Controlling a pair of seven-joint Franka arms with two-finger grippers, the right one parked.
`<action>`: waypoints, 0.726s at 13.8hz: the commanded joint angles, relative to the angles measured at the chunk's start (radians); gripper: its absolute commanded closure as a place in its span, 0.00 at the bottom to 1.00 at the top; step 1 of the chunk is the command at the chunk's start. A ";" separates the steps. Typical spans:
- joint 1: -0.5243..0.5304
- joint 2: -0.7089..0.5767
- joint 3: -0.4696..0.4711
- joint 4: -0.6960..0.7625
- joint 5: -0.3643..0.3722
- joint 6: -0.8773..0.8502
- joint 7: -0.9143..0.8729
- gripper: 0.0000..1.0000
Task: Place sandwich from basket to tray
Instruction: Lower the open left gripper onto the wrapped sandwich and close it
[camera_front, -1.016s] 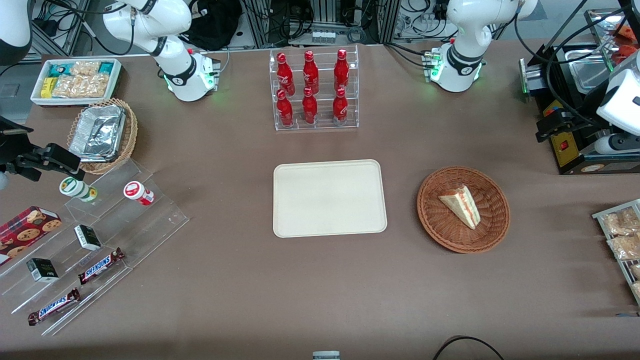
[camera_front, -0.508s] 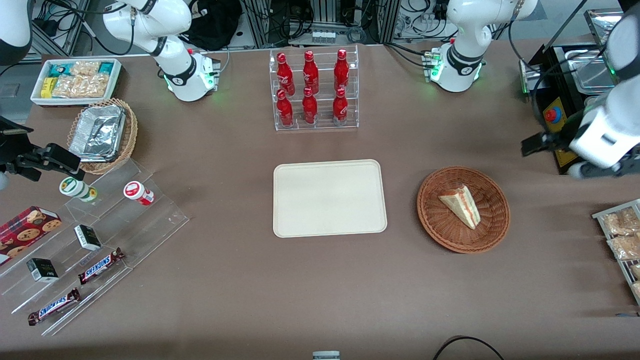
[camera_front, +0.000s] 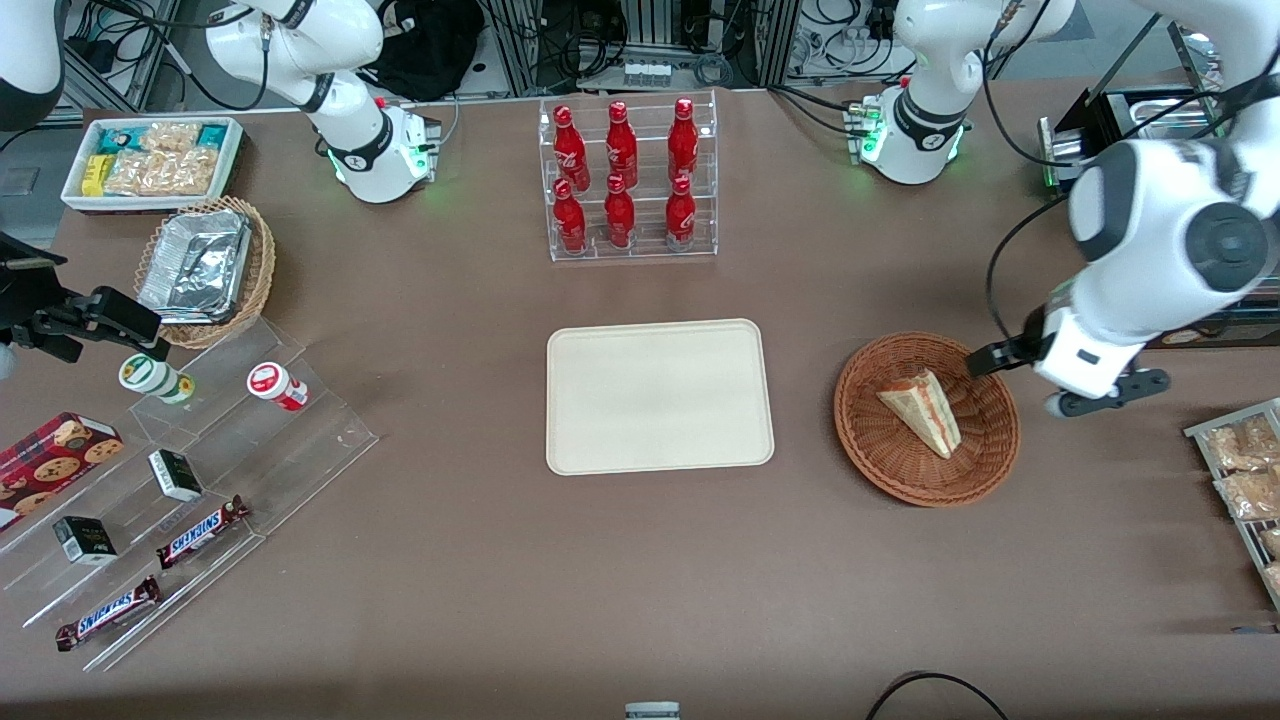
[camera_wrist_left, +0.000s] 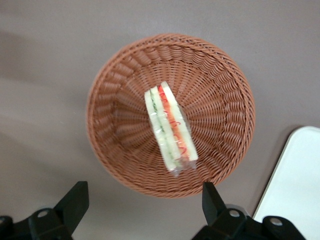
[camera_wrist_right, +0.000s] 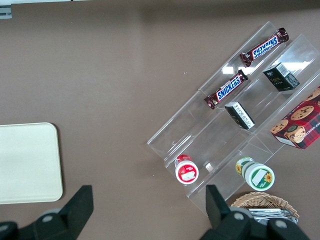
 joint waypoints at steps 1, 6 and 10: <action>-0.006 -0.047 -0.015 -0.132 0.004 0.153 -0.129 0.00; -0.006 -0.009 -0.040 -0.214 0.004 0.312 -0.341 0.00; -0.006 0.046 -0.040 -0.215 0.004 0.330 -0.346 0.00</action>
